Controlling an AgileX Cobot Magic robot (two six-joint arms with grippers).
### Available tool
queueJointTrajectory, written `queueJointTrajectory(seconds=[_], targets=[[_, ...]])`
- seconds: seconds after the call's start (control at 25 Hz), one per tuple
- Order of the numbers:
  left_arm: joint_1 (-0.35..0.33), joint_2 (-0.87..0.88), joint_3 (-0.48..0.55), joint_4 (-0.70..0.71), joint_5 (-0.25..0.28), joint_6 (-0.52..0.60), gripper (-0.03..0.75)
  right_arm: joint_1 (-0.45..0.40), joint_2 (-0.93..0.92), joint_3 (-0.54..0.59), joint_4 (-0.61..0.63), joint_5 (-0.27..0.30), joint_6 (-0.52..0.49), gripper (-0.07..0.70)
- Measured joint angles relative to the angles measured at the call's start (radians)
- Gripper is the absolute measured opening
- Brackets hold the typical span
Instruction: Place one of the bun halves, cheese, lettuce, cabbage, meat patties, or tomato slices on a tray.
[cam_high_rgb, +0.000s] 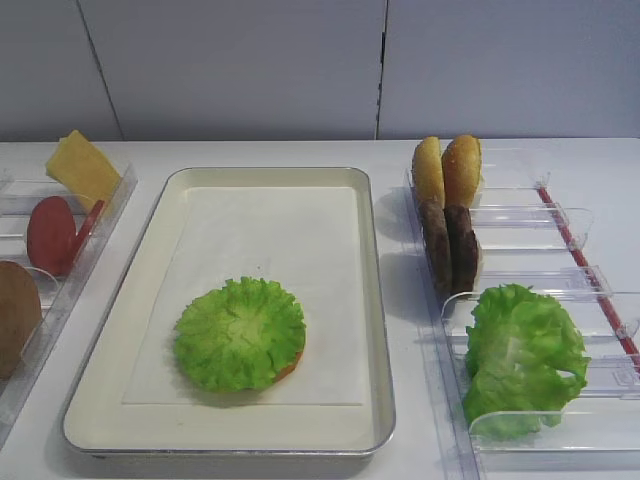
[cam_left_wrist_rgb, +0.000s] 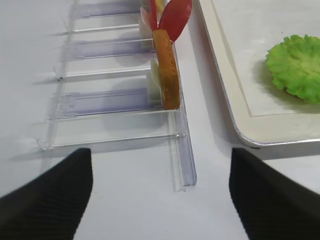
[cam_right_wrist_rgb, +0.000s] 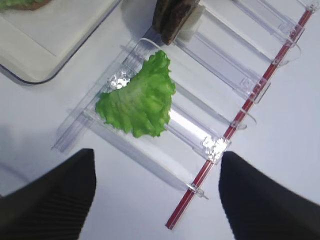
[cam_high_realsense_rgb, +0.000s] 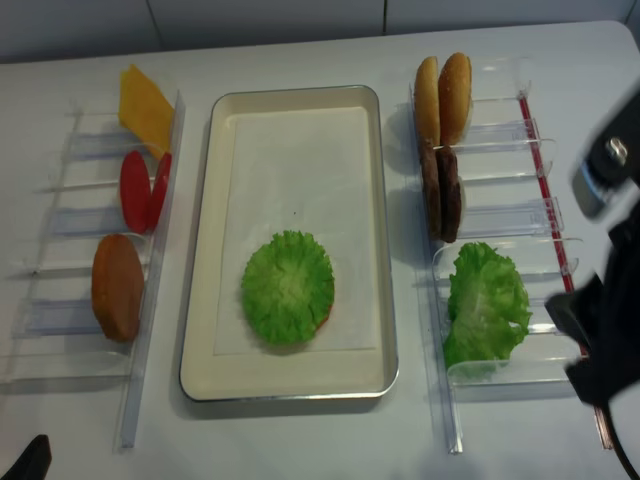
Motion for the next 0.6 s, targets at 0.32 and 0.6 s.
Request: queueJointTrajectory(seconds=[0.32,0.6], targets=[[0.0,0.0,0.0,0.0,0.0,0.0,0.526,0.0,-0.209,0.207,0.0,-0.076,0.088,0.549],[0.0,0.0,0.0,0.0,0.0,0.0,0.525,0.0,-0.289,0.31,0.0,-0.078,0.099,0.549]])
